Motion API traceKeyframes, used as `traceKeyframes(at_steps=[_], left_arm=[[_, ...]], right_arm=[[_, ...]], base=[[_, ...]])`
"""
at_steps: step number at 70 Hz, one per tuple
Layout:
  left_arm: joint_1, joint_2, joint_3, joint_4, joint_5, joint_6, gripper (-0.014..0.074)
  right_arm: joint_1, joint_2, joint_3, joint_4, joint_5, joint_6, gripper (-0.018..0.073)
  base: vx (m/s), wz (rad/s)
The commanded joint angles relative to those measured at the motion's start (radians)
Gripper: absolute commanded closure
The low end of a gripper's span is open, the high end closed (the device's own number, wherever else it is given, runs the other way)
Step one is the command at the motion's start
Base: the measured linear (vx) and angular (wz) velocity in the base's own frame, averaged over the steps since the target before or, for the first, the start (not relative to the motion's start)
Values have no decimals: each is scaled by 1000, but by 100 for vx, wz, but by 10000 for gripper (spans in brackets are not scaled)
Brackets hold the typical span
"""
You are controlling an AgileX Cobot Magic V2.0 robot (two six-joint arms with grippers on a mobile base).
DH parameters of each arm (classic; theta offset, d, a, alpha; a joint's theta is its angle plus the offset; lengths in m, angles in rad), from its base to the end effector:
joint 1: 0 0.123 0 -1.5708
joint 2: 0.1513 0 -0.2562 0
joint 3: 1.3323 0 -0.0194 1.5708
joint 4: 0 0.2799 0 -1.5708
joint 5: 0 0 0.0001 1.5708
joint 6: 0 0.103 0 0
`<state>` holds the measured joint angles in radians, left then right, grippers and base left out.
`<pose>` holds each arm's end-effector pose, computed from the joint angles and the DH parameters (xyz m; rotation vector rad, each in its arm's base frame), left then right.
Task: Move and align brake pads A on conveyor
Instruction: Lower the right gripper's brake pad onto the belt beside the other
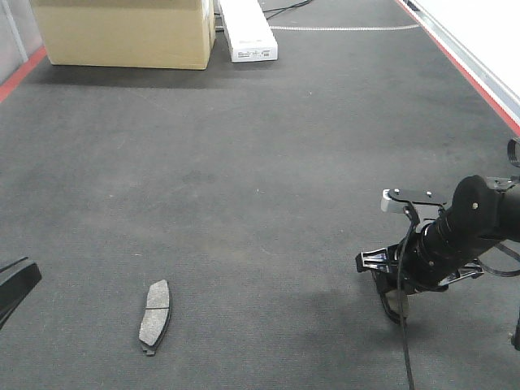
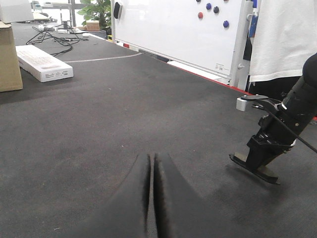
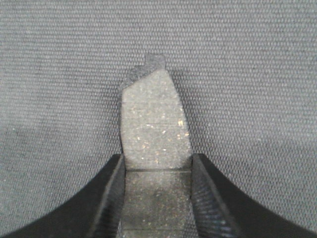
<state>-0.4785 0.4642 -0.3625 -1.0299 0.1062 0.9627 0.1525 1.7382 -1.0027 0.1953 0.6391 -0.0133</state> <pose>0.1495 -0.0882 0.2791 0.4103 1.6111 -0.4886 0.3387 0.0641 0.1148 -0.0364 2.8607 0.2266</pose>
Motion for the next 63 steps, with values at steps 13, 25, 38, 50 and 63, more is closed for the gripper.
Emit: traceKeyframes(at_steps=[13, 25, 38, 50, 63], left_arm=[[-4, 1, -23, -8, -33, 2, 603], [-4, 1, -23, -8, -33, 2, 603], [-4, 1, -23, -8, -33, 2, 603], [-4, 1, -23, -8, -33, 2, 603], [-4, 1, -23, -8, -33, 2, 603]], right_arm=[[-2, -42, -29, 5, 5, -13, 304], [-2, -42, -29, 5, 2, -13, 290], [-2, -42, -29, 4, 2, -15, 272], [-2, -42, -29, 4, 2, -15, 225], [-2, -42, -29, 9, 3, -14, 203]], base=[[0, 0], [0, 0], [0, 0], [0, 0], [0, 0]])
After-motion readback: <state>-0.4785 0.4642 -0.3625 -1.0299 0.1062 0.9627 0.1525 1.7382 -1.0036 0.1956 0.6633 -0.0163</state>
